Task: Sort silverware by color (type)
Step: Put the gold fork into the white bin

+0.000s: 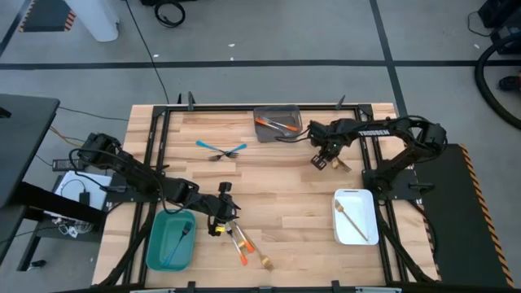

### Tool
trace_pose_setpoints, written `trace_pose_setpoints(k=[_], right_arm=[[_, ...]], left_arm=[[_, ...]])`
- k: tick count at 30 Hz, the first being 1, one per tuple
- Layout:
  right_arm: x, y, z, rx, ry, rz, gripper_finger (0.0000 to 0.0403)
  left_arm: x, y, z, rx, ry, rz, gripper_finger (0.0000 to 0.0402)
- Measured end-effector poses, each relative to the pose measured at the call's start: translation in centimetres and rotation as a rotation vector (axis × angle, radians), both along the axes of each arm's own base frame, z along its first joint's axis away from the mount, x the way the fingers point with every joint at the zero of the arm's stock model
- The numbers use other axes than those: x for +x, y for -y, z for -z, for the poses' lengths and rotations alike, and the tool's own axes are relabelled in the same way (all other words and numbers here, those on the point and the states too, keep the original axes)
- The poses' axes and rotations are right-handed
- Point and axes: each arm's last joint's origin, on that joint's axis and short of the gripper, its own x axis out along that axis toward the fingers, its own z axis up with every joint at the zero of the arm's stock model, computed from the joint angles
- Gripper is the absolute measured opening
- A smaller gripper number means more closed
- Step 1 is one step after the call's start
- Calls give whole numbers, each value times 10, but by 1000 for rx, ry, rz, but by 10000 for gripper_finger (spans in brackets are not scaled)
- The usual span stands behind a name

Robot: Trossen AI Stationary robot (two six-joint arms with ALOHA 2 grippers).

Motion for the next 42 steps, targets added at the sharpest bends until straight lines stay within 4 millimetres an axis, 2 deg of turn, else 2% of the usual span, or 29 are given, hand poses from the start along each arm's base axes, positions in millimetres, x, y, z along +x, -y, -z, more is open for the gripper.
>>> trace_pose_setpoints(k=[15, 23, 32, 38, 42], right_arm=[[15, -30, -1, 40, 28, -91, 21], [26, -49, -2, 36, 76, -142, 19], [43, -69, -5, 96, 230, -175, 19], [51, -87, -7, 154, 291, -182, 19], [58, -100, -16, 182, 315, -185, 20]], left_arm=[[-4, -2, 1, 14, -40, -2, 142], [-11, -13, -26, -13, 35, -31, 142], [-22, -29, -60, 29, 170, -17, 142], [-23, -39, -69, 47, 213, -39, 142], [-22, -44, -68, 73, 211, -48, 142]])
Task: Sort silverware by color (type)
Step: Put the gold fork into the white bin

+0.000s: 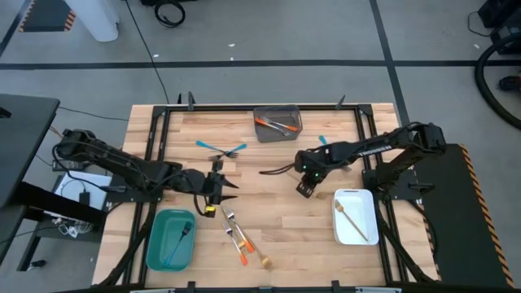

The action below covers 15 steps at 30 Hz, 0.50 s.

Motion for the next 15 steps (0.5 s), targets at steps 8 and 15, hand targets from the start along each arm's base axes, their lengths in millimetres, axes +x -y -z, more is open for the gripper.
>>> trace_pose_setpoints(k=[8, 15], right_arm=[[18, -26, -33, -12, 48, -3, 20], [20, -44, -54, -52, 20, 29, 20]], left_arm=[[3, -10, -2, 44, 16, -20, 142], [4, -14, -2, 89, 21, -16, 142]])
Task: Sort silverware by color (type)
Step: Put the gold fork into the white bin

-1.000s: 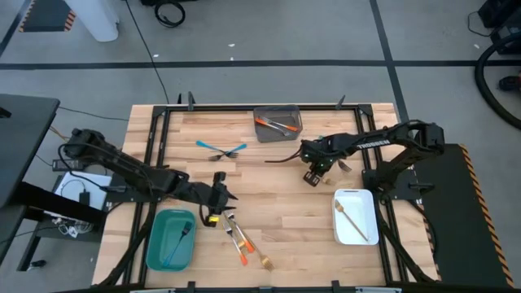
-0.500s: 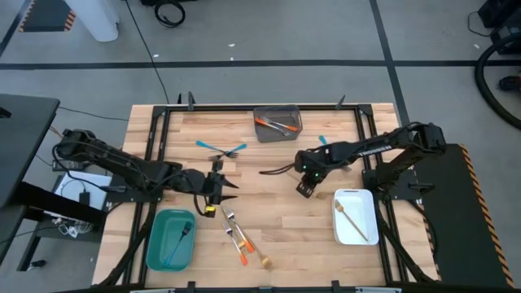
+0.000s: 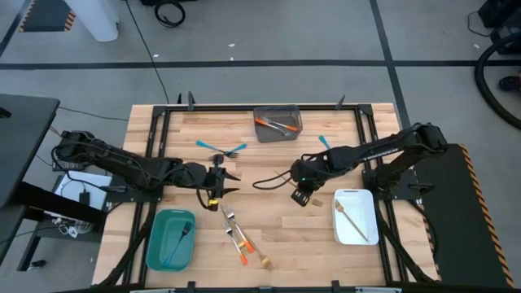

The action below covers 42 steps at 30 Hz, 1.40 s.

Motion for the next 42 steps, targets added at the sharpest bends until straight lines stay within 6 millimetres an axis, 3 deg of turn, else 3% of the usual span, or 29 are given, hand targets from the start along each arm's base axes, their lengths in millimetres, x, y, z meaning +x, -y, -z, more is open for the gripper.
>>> trace_pose_setpoints(k=[20, 30, 42], right_arm=[[-12, -36, -42, -53, -109, 80, 20], [-44, -61, -40, -200, -279, 148, 20], [-73, -94, -32, -346, -250, 168, 20]], left_arm=[[4, 0, -8, 72, 87, 35, 142], [4, 0, -10, 78, 102, 38, 142], [4, 0, -10, 68, 103, 34, 142]])
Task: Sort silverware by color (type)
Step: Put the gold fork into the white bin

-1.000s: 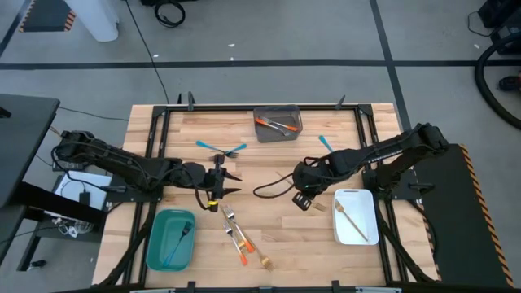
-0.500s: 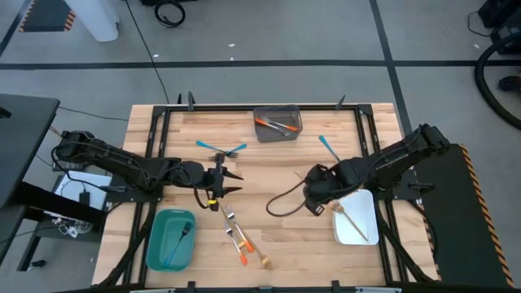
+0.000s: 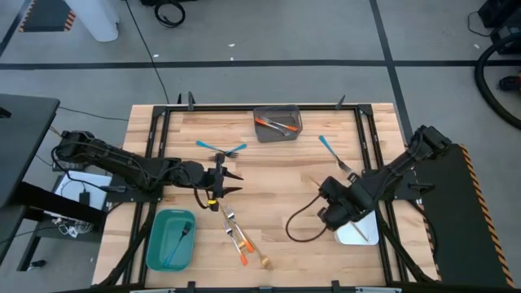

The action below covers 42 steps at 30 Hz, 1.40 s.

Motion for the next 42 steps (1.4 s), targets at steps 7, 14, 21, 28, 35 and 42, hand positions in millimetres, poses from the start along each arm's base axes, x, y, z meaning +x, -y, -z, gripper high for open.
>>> trace_pose_setpoints(k=[7, 14, 21, 28, 35, 42], right_arm=[[-15, -11, 15, -5, -18, 22, 20], [-29, -25, 13, 7, 29, 47, 20], [-47, -42, 15, -17, 111, 61, 20], [-68, -49, 31, -55, 161, 75, 20], [-80, -52, 47, -55, 191, 89, 20], [-91, -56, 53, -20, 179, 128, 20]], left_arm=[[0, 0, 0, -1, 0, 0, 142], [0, 0, 0, -1, 0, 0, 142], [0, 0, 0, -2, 0, 0, 142], [0, 0, 0, -2, 0, 0, 142], [0, 0, 0, -7, -4, -2, 142], [0, 0, 1, -20, -8, -6, 142]])
